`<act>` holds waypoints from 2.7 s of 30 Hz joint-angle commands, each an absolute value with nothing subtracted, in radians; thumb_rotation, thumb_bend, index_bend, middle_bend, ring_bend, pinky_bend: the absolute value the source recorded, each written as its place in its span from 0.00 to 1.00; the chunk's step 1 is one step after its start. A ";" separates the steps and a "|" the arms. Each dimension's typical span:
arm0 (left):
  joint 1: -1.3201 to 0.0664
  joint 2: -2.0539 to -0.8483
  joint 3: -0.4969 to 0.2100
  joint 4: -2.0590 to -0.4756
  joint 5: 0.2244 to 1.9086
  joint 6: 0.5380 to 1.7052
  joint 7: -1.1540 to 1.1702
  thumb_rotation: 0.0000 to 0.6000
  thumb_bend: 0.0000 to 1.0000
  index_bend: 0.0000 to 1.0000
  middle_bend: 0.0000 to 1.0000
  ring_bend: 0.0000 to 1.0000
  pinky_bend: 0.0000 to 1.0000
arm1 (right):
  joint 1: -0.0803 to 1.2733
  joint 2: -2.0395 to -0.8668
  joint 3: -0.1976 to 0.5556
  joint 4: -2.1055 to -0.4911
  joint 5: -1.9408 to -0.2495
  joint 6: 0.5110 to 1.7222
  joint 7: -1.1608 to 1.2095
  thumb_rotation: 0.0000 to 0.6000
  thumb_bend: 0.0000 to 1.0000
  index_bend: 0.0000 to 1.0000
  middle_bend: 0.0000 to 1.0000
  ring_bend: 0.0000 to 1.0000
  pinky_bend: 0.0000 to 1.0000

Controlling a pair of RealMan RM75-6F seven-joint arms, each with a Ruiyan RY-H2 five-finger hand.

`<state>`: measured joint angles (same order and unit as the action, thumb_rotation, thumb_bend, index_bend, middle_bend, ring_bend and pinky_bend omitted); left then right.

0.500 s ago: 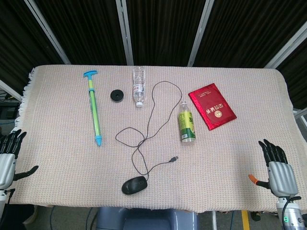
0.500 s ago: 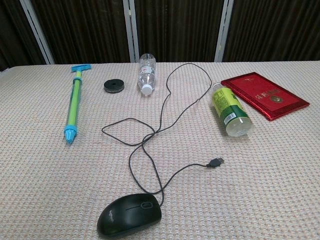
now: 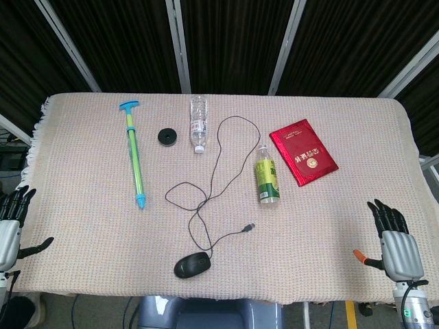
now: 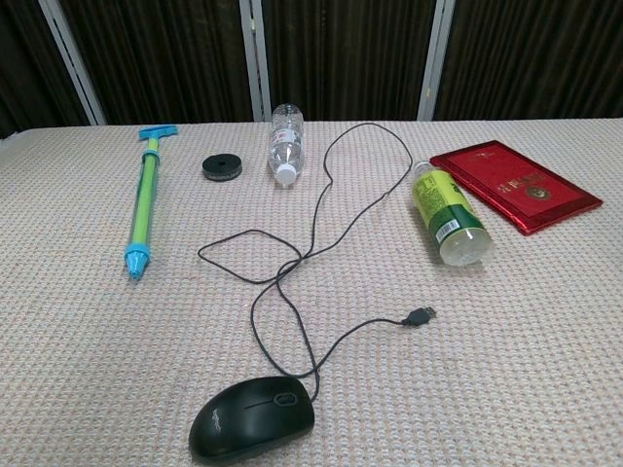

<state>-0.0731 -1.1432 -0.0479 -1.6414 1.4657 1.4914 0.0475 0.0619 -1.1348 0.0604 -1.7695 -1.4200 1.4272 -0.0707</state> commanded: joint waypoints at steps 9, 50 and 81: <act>-0.065 -1.136 -0.042 -1.649 1.477 1.504 0.040 1.00 0.13 0.02 0.00 0.00 0.00 | 0.070 -1.139 0.063 -1.768 -1.451 1.435 -0.044 1.00 0.10 0.07 0.00 0.00 0.00; -0.077 -1.137 -0.054 -1.662 1.452 1.476 0.016 1.00 0.13 0.03 0.00 0.00 0.00 | 0.414 -1.451 0.141 -1.783 -1.345 1.146 -0.457 1.00 0.18 0.40 0.47 0.35 0.21; -0.075 -1.130 -0.058 -1.665 1.432 1.469 0.002 1.00 0.13 0.04 0.00 0.00 0.00 | 0.511 -1.659 0.095 -1.610 -1.273 1.095 -0.644 1.00 0.22 0.44 0.55 0.43 0.32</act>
<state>-0.0752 -1.1299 -0.0576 -1.6653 1.4318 1.4686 0.0017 0.5067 -1.6530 0.0954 -1.6179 -1.2766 1.0990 -0.6390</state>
